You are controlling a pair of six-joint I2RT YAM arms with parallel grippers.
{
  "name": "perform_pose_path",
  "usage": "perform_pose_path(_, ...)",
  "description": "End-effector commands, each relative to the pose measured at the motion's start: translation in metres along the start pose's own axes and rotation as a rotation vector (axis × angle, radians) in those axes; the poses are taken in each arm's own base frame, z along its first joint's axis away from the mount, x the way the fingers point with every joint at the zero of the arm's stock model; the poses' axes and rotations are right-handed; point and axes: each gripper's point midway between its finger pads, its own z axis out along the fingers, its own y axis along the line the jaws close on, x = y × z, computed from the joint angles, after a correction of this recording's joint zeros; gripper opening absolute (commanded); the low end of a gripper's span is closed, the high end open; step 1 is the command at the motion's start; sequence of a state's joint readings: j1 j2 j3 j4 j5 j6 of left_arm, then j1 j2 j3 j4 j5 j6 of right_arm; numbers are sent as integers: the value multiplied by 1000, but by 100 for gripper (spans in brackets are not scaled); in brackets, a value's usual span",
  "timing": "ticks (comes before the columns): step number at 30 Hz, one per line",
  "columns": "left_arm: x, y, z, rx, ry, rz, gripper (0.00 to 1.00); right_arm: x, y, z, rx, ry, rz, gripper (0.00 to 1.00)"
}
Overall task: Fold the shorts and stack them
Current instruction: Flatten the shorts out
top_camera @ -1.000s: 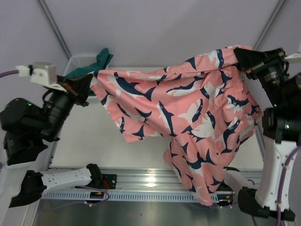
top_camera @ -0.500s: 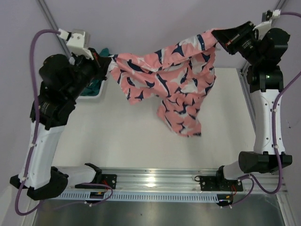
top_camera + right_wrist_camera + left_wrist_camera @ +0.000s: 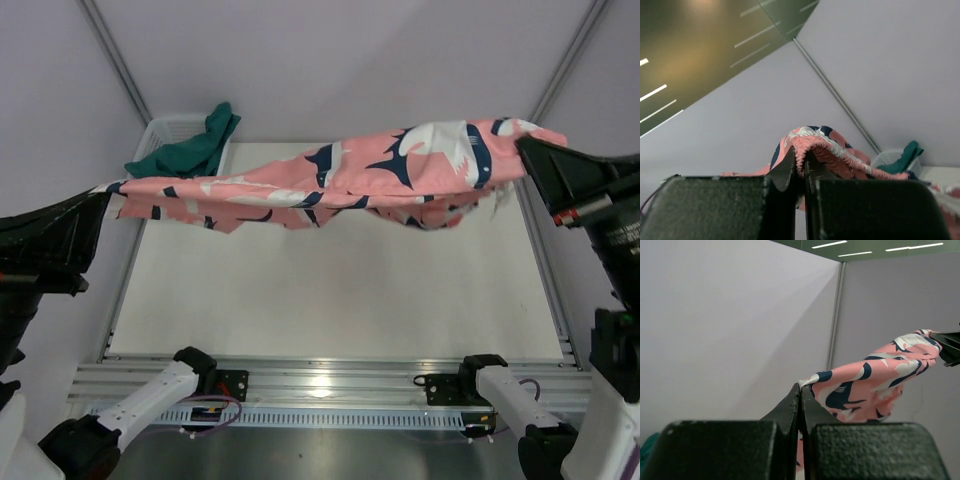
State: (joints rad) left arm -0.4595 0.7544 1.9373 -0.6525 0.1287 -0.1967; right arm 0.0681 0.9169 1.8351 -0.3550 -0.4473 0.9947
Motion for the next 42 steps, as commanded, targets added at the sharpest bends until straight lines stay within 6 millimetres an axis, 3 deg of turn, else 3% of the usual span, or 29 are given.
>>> perform_pose_path(1,14,-2,25,15,92,-45,0,-8,-11,-7,123,-45,62,0)
perform_pose_path(4,36,4,59,19,170,-65,0,2,-44,7,241,32,93,0)
perform_pose_path(6,55,11,77,2,212,-79,0,16,-83,22,324,91,131,0)
perform_pose_path(7,88,20,96,-13,278,-89,0,24,-97,26,340,112,141,0)
perform_pose_path(8,101,23,103,-17,296,-95,0,32,-114,29,362,131,159,0)
perform_pose_path(10,142,37,121,-46,343,-105,0,62,-168,33,439,186,212,0)
perform_pose_path(12,221,64,124,-111,475,-152,0,91,-216,32,507,229,250,0)
perform_pose_path(13,228,69,133,-110,446,-188,0,100,-238,31,548,237,255,0)
perform_pose_path(14,294,88,120,-140,571,-244,0,109,-256,30,581,250,261,0)
perform_pose_path(16,322,102,124,-164,559,-289,0,135,-303,24,655,287,267,0)
perform_pose_path(17,379,117,102,-221,661,-328,0,145,-319,21,684,299,270,0)
perform_pose_path(18,393,124,102,-241,663,-333,0,150,-332,23,683,302,250,0)
perform_pose_path(19,409,130,97,-273,686,-351,0,170,-363,15,744,335,270,0)
perform_pose_path(22,481,155,67,-397,804,-405,0,184,-406,23,775,331,258,0)
perform_pose_path(23,494,163,62,-427,821,-417,0,201,-439,26,821,359,278,0)
perform_pose_path(25,526,178,65,-473,863,-454,0,207,-466,50,808,352,282,0)
perform_pose_path(26,539,184,64,-492,886,-460,0,215,-497,74,800,360,287,0)
perform_pose_path(27,572,193,53,-534,970,-477,0,217,-503,97,734,375,286,0)
perform_pose_path(28,562,203,80,-537,926,-467,0,224,-512,117,695,401,278,8)
perform_pose_path(29,569,213,80,-570,935,-472,0,228,-535,151,665,434,265,36)
perform_pose_path(31,568,230,90,-627,914,-473,0,243,-545,177,658,525,227,87)
perform_pose_path(32,563,240,88,-663,902,-472,9,218,-525,196,649,535,136,99)
perform_pose_path(33,559,241,86,-677,899,-467,19,237,-554,186,704,572,124,99)
perform_pose_path(34,540,243,89,-687,859,-448,53,231,-558,183,728,567,103,99)
perform_pose_path(35,538,251,73,-764,859,-409,69,224,-559,181,734,559,90,99)
perform_pose_path(37,507,257,65,-815,799,-334,80,222,-559,150,769,564,124,100)
perform_pose_path(38,500,254,62,-817,796,-328,82,205,-554,157,708,478,103,99)
perform_pose_path(39,491,250,64,-792,785,-313,82,215,-548,123,741,489,125,99)
perform_pose_path(42,475,219,69,-691,803,-297,82,204,-548,87,807,475,83,97)
